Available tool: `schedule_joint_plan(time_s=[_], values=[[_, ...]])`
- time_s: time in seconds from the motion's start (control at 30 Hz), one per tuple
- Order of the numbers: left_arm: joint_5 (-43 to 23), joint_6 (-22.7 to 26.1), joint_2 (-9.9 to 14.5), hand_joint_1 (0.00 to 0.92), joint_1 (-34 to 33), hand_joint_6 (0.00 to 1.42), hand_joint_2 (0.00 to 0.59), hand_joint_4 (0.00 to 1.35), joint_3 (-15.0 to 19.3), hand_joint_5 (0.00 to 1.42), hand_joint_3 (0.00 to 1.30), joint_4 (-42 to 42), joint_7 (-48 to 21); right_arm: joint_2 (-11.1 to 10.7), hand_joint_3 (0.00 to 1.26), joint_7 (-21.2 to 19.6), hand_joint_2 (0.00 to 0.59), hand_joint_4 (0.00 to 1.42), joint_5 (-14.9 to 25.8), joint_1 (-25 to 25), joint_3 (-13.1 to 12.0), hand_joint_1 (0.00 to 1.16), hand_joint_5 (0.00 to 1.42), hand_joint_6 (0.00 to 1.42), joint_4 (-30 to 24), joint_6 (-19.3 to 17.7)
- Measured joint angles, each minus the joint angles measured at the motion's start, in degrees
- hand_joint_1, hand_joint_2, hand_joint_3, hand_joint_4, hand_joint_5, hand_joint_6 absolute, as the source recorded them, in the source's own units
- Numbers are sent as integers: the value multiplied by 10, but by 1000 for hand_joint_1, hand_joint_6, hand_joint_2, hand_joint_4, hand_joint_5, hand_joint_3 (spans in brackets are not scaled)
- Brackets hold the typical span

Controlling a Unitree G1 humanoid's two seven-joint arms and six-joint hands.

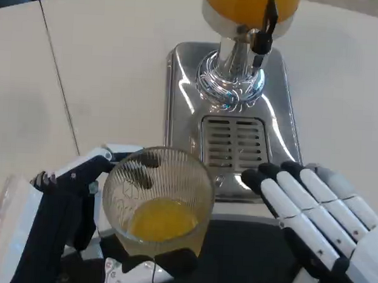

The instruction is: Grasp the cup under the faucet to collect the drink, then remove the cup.

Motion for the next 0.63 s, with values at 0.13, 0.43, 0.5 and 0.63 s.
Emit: schedule_joint_plan(time_s=[0.13, 0.43, 0.5, 0.63], values=[[-1, 0, -1, 764, -7, 1424, 0, 1224, 1, 1424, 1138, 0, -1, 0, 0, 0, 544, 0, 0, -1, 4, 59, 0, 0, 1, 1], [-4, 0, -1, 764, -16, 1424, 0, 1224, 2, 1424, 1138, 0, -7, 0, 0, 0, 548, 0, -3, 0, 21, 56, 0, 0, -3, 10], [-4, 0, -1, 764, -16, 1424, 0, 1224, 2, 1424, 1138, 0, -7, 0, 0, 0, 550, 0, -5, 1, 22, 56, 0, 0, -5, 14], [-4, 0, -2, 764, -16, 1424, 0, 1224, 3, 1424, 1138, 0, -7, 0, 0, 0, 553, 0, -11, 2, 28, 56, 0, 0, -7, 19]])
